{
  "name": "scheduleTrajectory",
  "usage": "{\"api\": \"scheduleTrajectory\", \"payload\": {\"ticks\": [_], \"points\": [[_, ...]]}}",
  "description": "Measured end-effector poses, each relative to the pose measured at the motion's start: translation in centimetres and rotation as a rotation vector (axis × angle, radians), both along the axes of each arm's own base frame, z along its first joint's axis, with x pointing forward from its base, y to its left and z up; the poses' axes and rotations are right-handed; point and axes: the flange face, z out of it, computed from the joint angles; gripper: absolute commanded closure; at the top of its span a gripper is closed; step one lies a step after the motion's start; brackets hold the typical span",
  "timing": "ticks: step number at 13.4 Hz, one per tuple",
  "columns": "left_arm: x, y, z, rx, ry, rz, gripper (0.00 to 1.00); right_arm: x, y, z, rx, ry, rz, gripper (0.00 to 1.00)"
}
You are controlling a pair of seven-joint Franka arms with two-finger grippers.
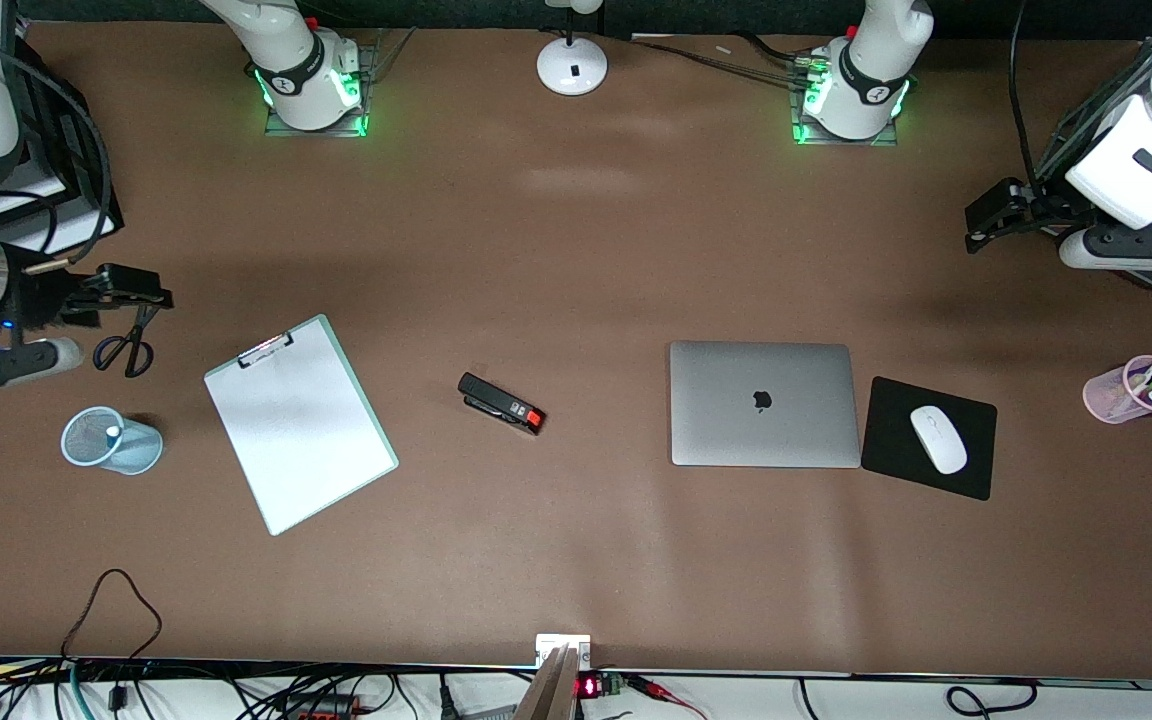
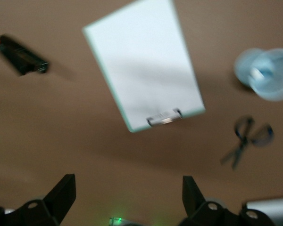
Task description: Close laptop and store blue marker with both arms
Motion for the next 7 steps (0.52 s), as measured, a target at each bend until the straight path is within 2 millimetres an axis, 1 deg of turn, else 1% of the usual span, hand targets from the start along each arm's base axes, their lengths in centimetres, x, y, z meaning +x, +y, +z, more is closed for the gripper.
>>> {"api": "scheduleTrajectory", "payload": {"ticks": [2, 4, 6, 7], "points": [[0.1, -0.1, -0.3, 0.0, 0.005, -0.001, 0.0, -1.2, -0.1, 1.5, -0.091, 0.019, -0.129, 0.0], [0.2, -0.1, -0.4, 0.0, 0.007, -0.001, 0.0, -1.3, -0.7, 3.1, -0.12, -0.044, -0.181, 0.0], [0.2, -0.1, -0.4, 0.0, 0.007, -0.001, 0.0, -1.0, -2.5, 4.0, -0.12, -0.13, -0.216, 0.0], [0.2, -0.1, -0.4, 0.0, 0.007, -0.002, 0.0, -1.2, -3.3, 4.2, -0.119, -0.144, -0.223, 0.0]]}}
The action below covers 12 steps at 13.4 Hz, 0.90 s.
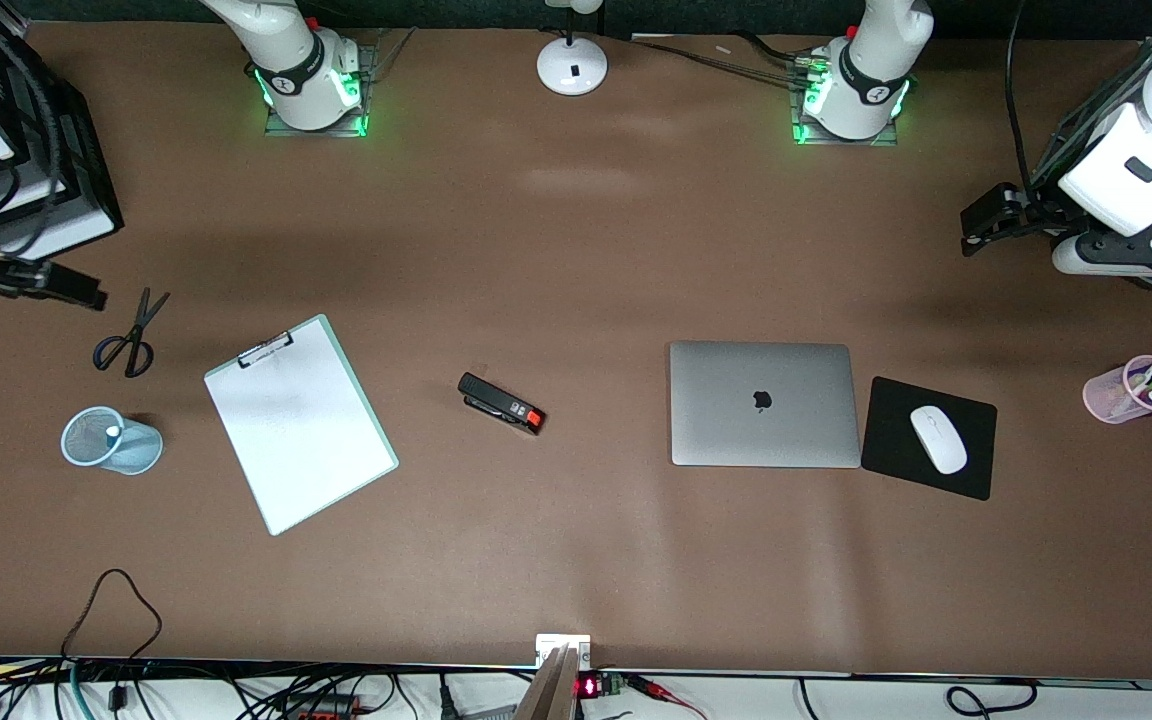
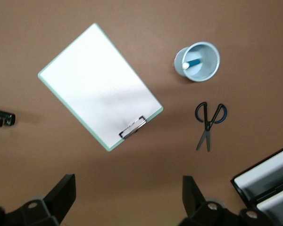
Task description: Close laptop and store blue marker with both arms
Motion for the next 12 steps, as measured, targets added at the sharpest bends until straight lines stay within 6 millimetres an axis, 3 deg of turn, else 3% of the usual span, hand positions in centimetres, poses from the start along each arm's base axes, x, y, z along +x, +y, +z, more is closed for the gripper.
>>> {"api": "scheduleTrajectory", "payload": {"ticks": [4, 9, 12], "points": [[0.0, 0.0, 0.0, 0.0, 0.001, 0.0, 0.0, -2.0, -0.5, 1.5, 0.004, -0.016, 0.062, 0.0], [0.0, 0.0, 0.0, 0.0, 0.0, 0.0, 0.0, -6.9, -1.8, 2.4, 0.007, -0.046, 0.053, 0.0], [0.0, 0.0, 0.0, 0.0, 0.0, 0.0, 0.0, -8.6, -1.6, 3.6, 0.008, -0.044, 0.061, 0.0]]}}
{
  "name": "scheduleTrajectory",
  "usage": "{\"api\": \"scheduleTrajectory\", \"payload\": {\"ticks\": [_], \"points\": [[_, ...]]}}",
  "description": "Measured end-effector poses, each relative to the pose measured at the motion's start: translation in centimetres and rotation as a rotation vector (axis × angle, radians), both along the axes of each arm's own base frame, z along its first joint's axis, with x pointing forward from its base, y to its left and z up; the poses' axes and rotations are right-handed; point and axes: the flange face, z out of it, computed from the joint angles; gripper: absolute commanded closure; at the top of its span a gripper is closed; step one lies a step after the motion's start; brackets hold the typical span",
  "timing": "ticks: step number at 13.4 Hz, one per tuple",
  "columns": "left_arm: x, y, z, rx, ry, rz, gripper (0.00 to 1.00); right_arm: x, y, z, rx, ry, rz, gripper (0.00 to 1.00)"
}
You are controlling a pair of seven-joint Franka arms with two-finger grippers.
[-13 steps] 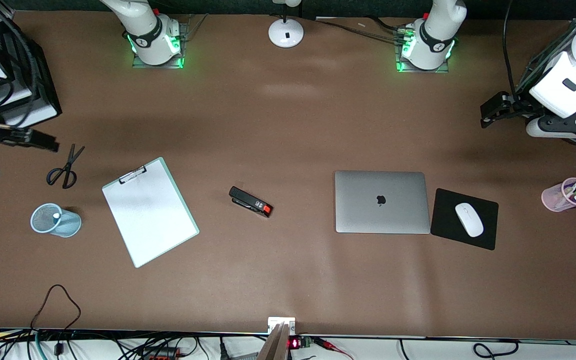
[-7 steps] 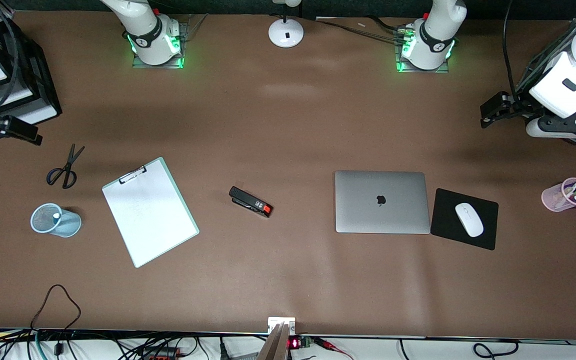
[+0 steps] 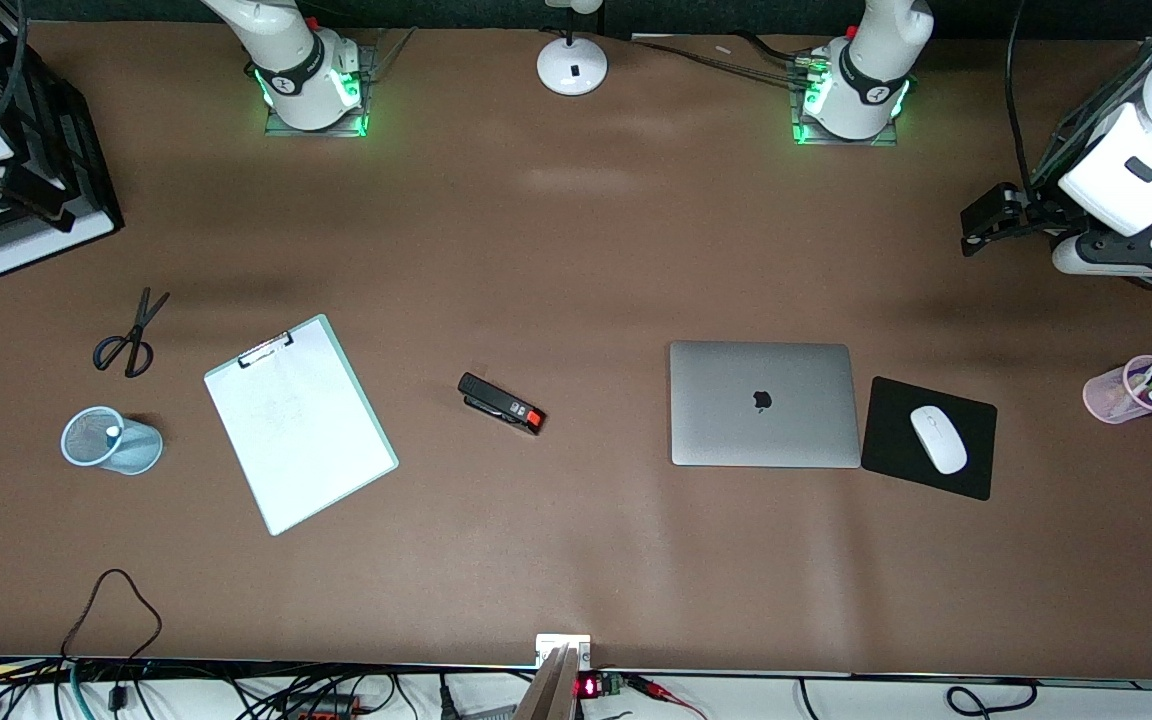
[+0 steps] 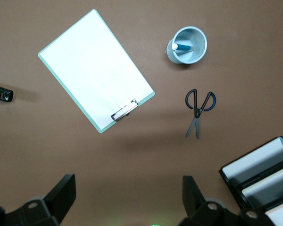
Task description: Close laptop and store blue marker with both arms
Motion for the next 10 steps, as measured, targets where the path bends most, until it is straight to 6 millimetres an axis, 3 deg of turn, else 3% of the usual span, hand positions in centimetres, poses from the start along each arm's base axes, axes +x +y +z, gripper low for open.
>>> {"api": "scheduleTrajectory", "payload": {"ticks": [10], "points": [[-0.14, -0.2, 0.22, 0.0, 0.002, -0.004, 0.0, -0.29, 0.04, -0.06, 0.005, 0.021, 0.069, 0.0]]}}
